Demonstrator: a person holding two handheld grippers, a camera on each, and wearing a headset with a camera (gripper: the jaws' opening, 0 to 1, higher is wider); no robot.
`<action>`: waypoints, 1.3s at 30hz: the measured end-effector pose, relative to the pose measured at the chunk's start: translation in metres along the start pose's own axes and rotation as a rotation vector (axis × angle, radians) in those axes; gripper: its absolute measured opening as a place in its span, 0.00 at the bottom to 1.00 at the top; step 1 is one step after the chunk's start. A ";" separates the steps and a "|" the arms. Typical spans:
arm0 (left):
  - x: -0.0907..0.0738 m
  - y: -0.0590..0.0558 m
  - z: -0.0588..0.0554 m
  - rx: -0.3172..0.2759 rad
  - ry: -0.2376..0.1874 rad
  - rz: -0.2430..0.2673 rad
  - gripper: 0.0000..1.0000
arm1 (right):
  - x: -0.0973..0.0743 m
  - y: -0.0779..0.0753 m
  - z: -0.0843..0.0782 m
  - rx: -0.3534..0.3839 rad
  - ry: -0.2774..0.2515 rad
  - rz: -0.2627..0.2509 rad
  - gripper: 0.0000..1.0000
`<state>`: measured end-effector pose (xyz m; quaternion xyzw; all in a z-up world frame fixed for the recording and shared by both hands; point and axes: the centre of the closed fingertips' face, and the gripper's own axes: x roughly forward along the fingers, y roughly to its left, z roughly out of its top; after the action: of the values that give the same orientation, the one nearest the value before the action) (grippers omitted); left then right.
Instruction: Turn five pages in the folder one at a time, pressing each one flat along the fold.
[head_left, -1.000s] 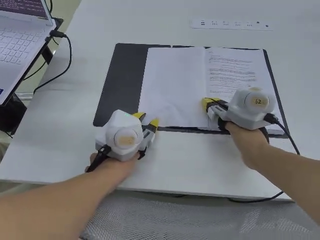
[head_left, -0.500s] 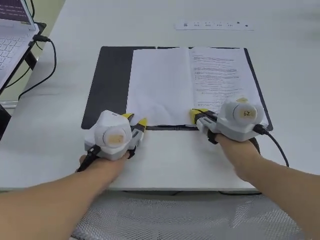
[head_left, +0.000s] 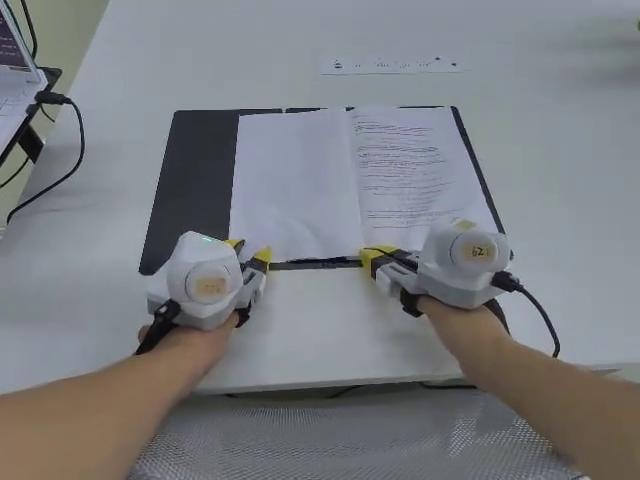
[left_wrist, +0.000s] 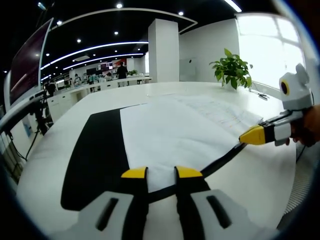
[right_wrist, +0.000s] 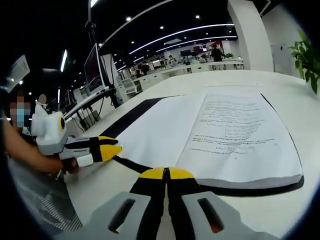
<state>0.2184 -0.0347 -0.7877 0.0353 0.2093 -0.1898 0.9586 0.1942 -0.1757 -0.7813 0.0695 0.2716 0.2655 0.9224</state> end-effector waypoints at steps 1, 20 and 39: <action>0.000 0.000 0.000 0.000 0.001 0.000 0.19 | -0.002 0.001 -0.001 0.000 0.007 0.002 0.00; 0.002 -0.001 0.003 -0.066 0.113 0.002 0.21 | -0.058 -0.004 0.044 0.025 0.002 -0.010 0.00; -0.028 -0.014 0.042 -0.167 0.134 -0.011 0.44 | -0.102 -0.047 0.064 0.024 -0.026 -0.109 0.09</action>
<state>0.2058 -0.0444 -0.7373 -0.0334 0.2882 -0.1742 0.9410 0.1770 -0.2690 -0.6930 0.0692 0.2660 0.2106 0.9381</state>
